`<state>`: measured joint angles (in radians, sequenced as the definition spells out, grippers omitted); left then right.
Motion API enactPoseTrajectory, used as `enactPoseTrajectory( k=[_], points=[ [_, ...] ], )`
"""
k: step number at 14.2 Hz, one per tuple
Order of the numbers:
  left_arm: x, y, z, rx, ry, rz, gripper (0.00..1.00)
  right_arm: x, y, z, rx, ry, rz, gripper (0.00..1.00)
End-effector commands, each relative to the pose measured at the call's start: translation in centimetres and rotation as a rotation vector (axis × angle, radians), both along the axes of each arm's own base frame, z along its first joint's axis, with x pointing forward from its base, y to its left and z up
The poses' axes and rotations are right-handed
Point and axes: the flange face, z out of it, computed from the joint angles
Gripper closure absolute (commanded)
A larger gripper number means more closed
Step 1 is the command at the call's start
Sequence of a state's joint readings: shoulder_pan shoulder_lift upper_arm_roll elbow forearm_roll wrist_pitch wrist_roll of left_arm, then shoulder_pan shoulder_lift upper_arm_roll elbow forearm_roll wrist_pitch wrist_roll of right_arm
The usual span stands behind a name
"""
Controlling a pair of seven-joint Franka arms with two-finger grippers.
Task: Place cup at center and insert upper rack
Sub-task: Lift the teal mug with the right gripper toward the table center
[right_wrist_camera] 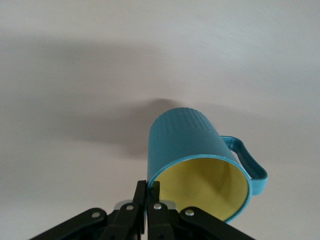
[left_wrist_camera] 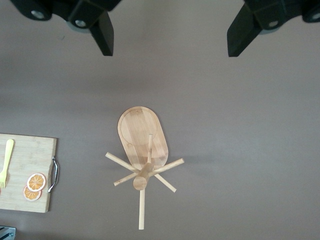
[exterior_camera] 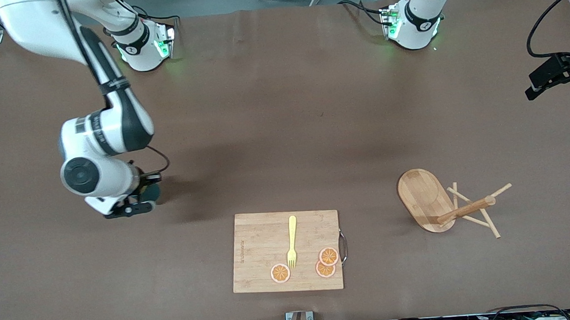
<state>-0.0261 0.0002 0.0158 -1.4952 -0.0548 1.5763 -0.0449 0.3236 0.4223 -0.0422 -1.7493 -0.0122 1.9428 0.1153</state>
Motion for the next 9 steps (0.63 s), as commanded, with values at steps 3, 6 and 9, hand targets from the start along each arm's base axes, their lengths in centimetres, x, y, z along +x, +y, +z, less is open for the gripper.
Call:
enactPoseTrajectory(
  k=[3, 6, 9],
  points=[
    [0.1, -0.1, 0.4, 0.017, -0.008, 0.008, 0.0, -3.2, 14.7, 3.6, 0.098, -0.038, 0.01, 1.0],
    [0.1, -0.1, 0.4, 0.017, -0.008, 0.008, 0.0, -5.9, 24.4, 3.1, 0.08, -0.044, -0.054, 1.0],
    [0.1, -0.1, 0.4, 0.017, -0.008, 0.008, 0.0, -7.7, 30.7, 1.2, 0.059, -0.049, -0.114, 1.0]
  ],
)
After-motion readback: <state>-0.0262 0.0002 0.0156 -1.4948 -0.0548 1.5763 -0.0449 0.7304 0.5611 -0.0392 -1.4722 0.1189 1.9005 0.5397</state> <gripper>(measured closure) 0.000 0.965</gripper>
